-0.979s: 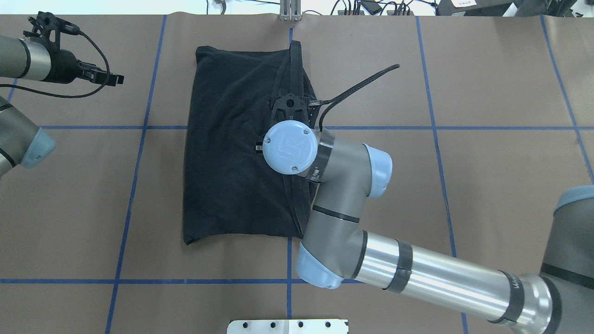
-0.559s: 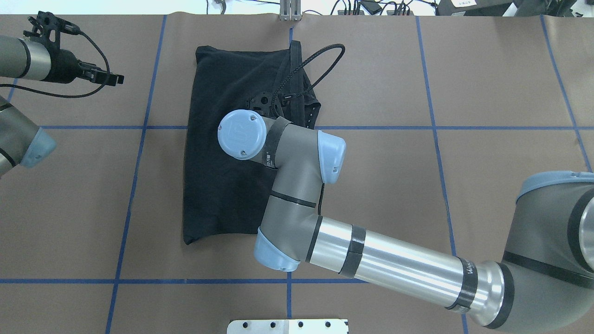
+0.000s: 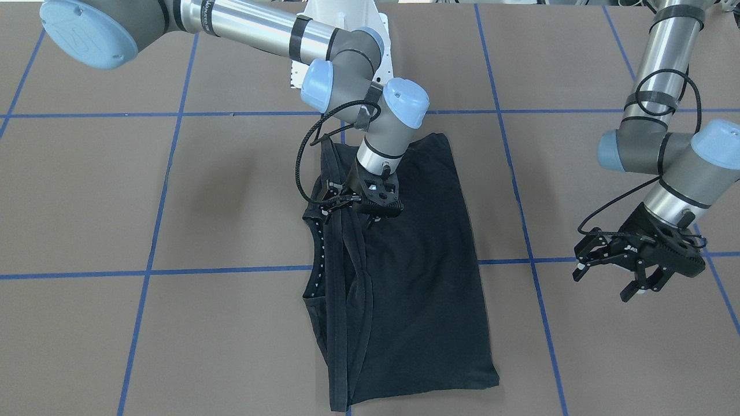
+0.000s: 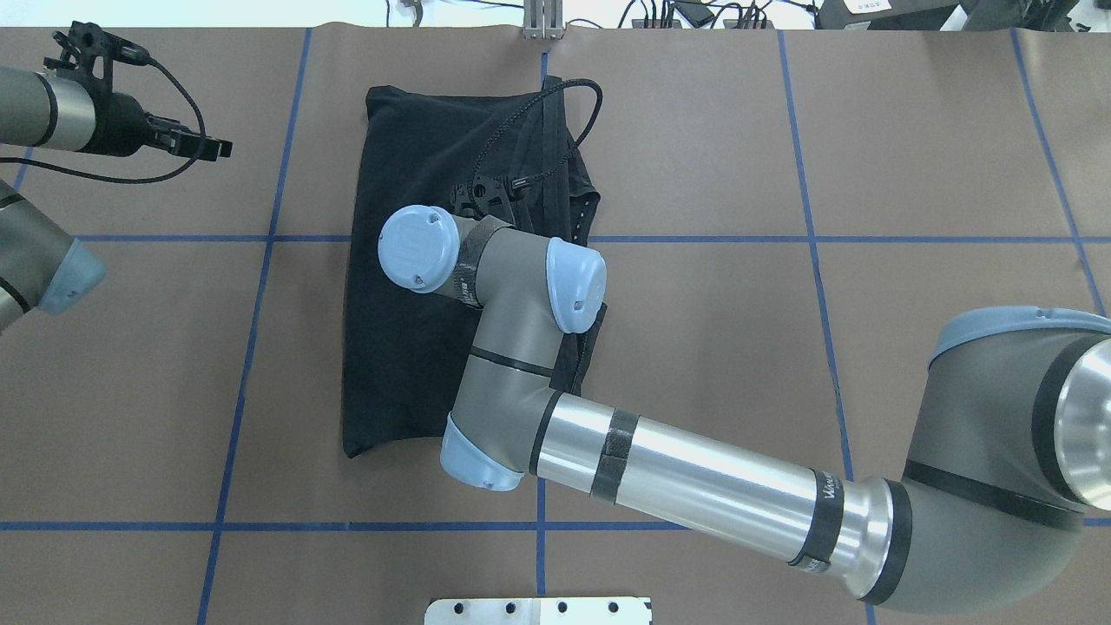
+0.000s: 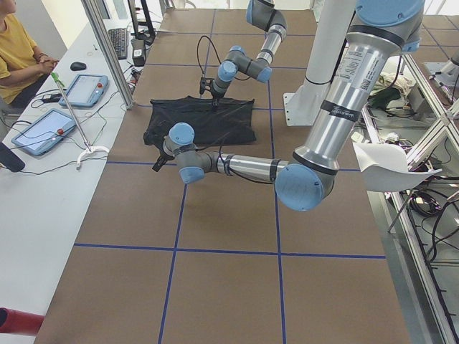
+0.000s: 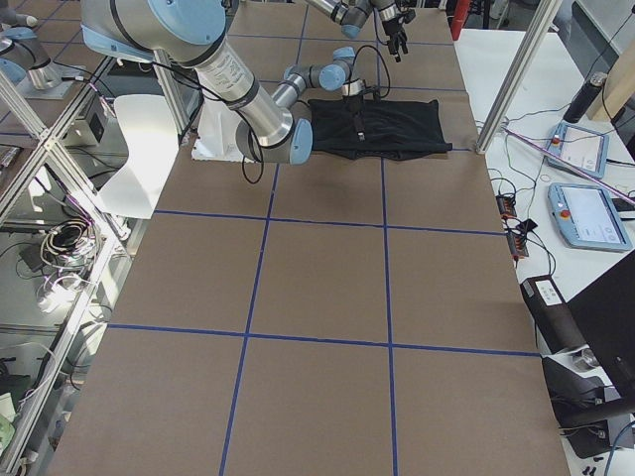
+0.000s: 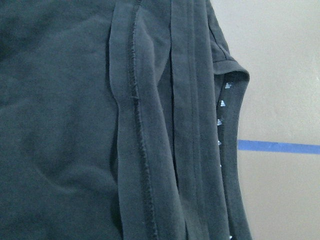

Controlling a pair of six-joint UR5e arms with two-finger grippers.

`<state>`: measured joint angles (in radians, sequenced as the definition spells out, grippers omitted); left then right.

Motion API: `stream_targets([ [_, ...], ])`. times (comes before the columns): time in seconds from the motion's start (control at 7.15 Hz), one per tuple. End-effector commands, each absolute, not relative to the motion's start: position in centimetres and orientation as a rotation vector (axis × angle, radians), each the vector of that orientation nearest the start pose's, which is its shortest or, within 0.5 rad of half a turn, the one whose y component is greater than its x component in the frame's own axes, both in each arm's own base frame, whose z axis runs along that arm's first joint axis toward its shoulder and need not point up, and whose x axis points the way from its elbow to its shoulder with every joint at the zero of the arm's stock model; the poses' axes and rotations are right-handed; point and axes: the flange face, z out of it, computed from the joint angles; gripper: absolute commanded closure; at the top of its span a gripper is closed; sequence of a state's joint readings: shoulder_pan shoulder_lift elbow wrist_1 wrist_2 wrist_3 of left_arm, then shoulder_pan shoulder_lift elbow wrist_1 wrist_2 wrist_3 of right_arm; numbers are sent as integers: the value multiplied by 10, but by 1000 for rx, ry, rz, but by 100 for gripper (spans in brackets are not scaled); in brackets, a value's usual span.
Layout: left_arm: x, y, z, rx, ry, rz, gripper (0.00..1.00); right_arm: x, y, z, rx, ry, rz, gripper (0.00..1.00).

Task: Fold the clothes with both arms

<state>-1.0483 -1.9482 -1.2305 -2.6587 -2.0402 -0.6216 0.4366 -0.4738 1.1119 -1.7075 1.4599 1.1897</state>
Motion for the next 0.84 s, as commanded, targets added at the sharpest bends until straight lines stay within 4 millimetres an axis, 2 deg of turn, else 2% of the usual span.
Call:
stream_targets([
  [0.0,258,-626,492,700,947,176,0,-692,-484,169,305,-392,56,0],
  [0.42,259,-626,492,699,947,177,0,-695,-487,180,313,-356,24,0],
  [0.7,259,-626,491,701,949,177,0,-683,-495,182,307,-307,-30,0],
])
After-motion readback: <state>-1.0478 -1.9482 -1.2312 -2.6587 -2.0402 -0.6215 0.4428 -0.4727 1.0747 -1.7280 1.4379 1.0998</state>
